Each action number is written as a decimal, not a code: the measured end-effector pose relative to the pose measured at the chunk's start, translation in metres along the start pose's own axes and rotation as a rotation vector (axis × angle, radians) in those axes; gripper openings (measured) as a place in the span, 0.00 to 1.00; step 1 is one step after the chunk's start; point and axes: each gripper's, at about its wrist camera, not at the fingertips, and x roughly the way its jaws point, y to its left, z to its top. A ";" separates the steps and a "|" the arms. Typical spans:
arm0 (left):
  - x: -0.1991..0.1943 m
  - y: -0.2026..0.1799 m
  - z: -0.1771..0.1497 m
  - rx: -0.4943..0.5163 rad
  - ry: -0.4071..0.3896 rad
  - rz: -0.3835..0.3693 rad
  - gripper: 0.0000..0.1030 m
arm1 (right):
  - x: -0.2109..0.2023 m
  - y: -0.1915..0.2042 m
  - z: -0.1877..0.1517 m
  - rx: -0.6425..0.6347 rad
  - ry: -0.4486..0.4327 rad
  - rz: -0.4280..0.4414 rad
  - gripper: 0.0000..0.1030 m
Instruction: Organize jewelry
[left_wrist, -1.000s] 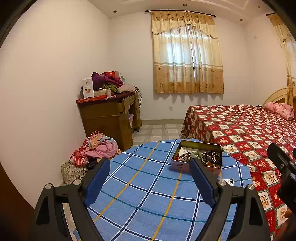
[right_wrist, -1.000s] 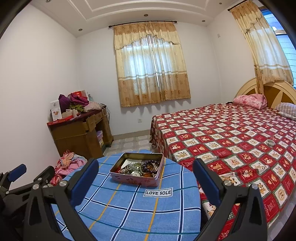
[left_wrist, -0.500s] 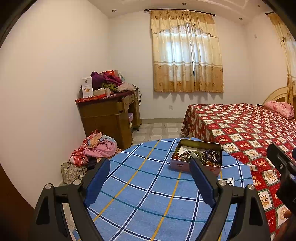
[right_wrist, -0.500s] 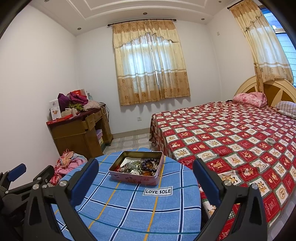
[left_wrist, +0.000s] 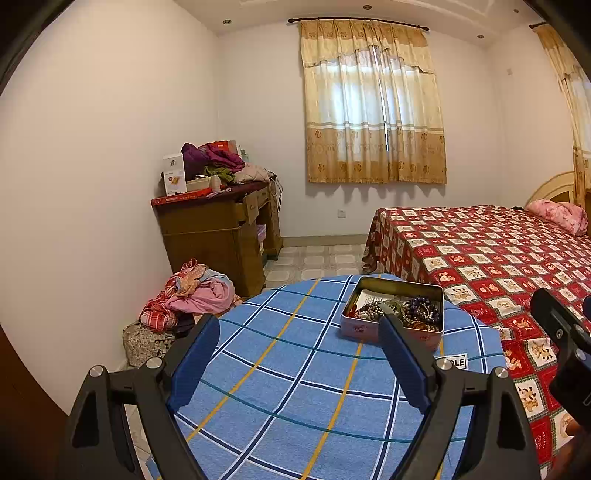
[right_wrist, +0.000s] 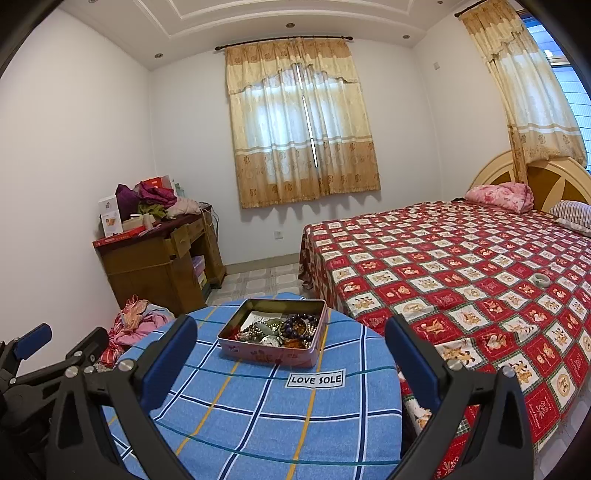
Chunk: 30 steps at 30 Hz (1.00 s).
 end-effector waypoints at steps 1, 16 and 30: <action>0.000 0.000 0.000 0.000 -0.001 0.002 0.85 | 0.000 -0.001 0.000 0.001 -0.001 0.000 1.00; 0.005 0.002 0.001 -0.003 0.005 0.004 0.85 | 0.001 -0.001 -0.001 0.000 0.001 -0.001 1.00; 0.006 0.003 0.002 0.002 0.004 0.008 0.85 | 0.005 -0.003 -0.004 0.005 0.008 -0.001 1.00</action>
